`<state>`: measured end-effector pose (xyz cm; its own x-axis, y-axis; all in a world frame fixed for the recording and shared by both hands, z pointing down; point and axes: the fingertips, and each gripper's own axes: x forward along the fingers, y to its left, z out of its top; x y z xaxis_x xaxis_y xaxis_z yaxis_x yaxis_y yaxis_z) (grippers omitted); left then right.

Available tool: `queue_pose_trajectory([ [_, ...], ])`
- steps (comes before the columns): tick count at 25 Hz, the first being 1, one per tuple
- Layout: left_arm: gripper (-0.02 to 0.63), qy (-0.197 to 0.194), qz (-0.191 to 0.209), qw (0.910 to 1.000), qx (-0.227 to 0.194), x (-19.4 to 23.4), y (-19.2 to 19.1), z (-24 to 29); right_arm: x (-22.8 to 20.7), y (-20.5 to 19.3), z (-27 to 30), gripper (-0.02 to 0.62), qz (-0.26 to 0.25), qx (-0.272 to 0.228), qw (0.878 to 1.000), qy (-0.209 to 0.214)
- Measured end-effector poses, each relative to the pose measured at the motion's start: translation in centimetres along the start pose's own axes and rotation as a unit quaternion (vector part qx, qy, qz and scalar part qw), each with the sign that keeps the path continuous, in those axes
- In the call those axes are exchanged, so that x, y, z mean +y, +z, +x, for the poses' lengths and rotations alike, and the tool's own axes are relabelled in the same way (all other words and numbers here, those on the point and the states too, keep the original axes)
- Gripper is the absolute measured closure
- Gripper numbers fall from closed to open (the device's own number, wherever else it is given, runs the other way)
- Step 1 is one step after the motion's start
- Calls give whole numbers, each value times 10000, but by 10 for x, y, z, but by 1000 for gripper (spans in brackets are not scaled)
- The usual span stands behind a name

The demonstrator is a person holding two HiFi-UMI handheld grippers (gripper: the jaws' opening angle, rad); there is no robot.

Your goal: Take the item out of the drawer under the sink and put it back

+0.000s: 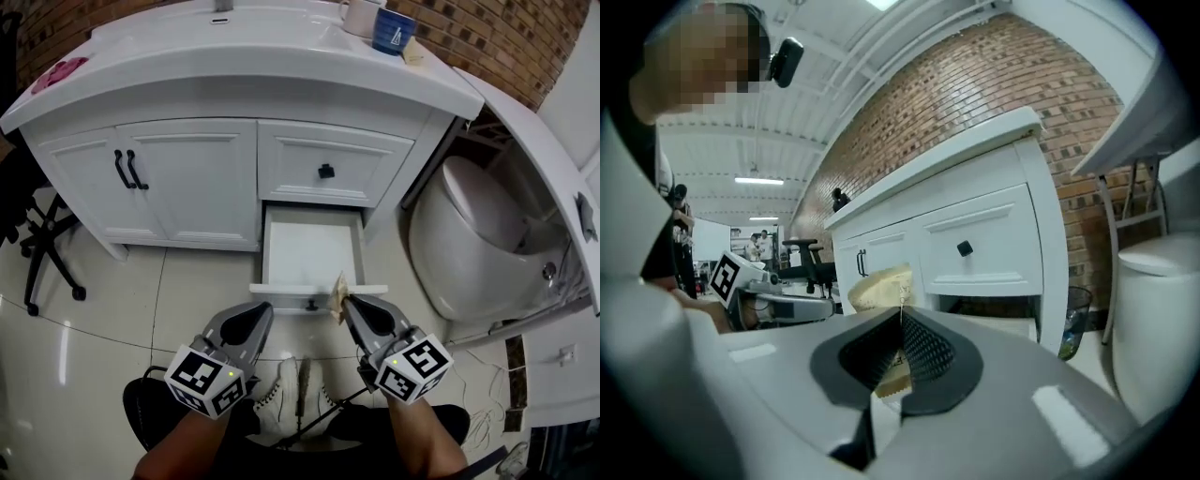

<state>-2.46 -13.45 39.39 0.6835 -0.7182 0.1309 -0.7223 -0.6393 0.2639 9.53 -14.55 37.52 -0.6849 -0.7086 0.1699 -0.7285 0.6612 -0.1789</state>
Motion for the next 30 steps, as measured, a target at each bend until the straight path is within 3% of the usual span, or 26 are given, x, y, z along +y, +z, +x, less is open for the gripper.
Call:
queue_pose_trajectory([
  [7, 600, -96, 26, 9999, 12, -7, -1, 4, 4, -29, -10, 586, 196, 226, 9993, -220],
  [30, 600, -142, 37, 9999, -2, -11, -4, 10, 2, -35, -5, 586, 104, 348, 9992, -192],
])
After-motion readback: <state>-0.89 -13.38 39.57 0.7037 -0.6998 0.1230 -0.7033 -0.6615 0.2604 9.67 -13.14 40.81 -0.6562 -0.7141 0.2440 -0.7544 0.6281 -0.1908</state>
